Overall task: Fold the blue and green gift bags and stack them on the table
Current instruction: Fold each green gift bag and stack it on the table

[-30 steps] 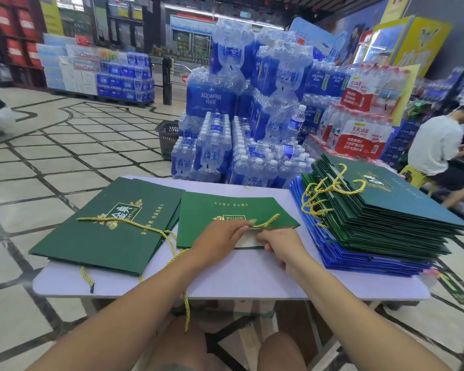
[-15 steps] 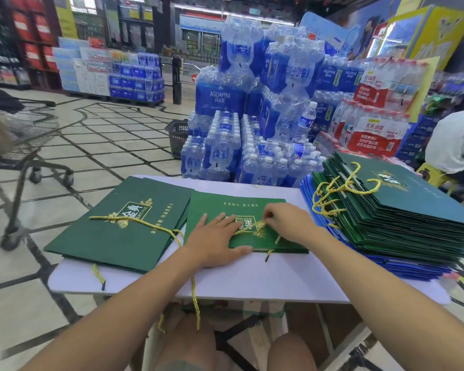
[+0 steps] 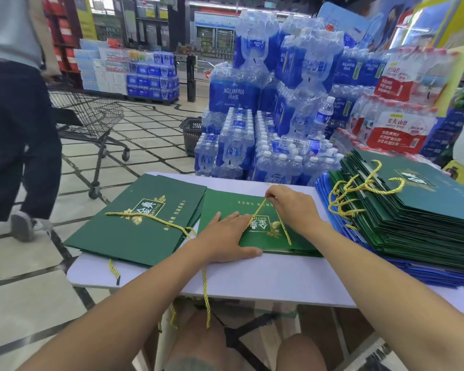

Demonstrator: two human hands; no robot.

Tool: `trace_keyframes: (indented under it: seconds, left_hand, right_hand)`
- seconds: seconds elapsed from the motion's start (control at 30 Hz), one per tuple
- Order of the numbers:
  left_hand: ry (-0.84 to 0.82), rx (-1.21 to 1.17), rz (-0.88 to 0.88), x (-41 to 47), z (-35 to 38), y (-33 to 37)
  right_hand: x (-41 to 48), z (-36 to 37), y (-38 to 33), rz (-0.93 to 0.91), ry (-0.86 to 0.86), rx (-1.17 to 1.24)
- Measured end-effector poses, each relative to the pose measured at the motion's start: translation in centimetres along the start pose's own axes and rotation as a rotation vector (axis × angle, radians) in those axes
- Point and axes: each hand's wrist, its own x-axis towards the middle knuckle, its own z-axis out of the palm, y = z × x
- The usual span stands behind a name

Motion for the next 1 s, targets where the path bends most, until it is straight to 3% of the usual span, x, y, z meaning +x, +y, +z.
trace_keyframes:
  seconds: [0.1, 0.2, 0.27, 0.5, 0.57, 0.67, 0.73, 0.87, 0.93, 1.0]
  left_hand:
    - [0.069, 0.09, -0.07, -0.7, -0.9, -0.5]
    - [0.229, 0.304, -0.368, -1.7, -2.4, -1.8]
    - [0.169, 0.362, -0.474, -2.2, -3.0, -2.6]
    - [0.201, 0.187, -0.471, -2.1, -3.3, -1.7]
    - [0.298, -0.103, -0.453, -2.1, -3.9, -1.6]
    - [0.434, -0.811, -0.521, -1.6, -5.1, -1.6]
    - [0.494, -1.157, -0.573, -1.3, -5.7, -1.6]
    - [0.632, -1.528, -0.562, -1.4, -8.4, -0.5]
    - [0.647, -1.614, -0.514, -1.4, -11.3, 0.3]
    - [0.629, -1.649, -0.458, -1.3, -13.9, 0.9]
  right_hand:
    - [-0.2, 0.0, -0.2, 0.049, -0.049, 0.008]
    - [-0.8, 0.3, -0.3, 0.172, -0.163, 0.017]
    - [-1.6, 1.0, -0.3, 0.255, -0.22, 0.082]
    - [-4.5, 3.2, -0.4, 0.401, -0.078, 0.341]
    - [-4.5, 3.0, -0.6, 0.428, -0.037, 0.397]
    - [-4.5, 2.5, -0.6, 0.463, -0.046, 0.497]
    - [-4.4, 2.1, -0.7, 0.458, -0.053, 0.51]
    - [-2.5, -2.3, -3.0, 0.297, 0.053, 0.499]
    - [-1.7, -6.2, -5.9, 0.136, -0.09, 0.564]
    - [-1.2, -9.3, -8.7, -0.033, -0.188, 0.299]
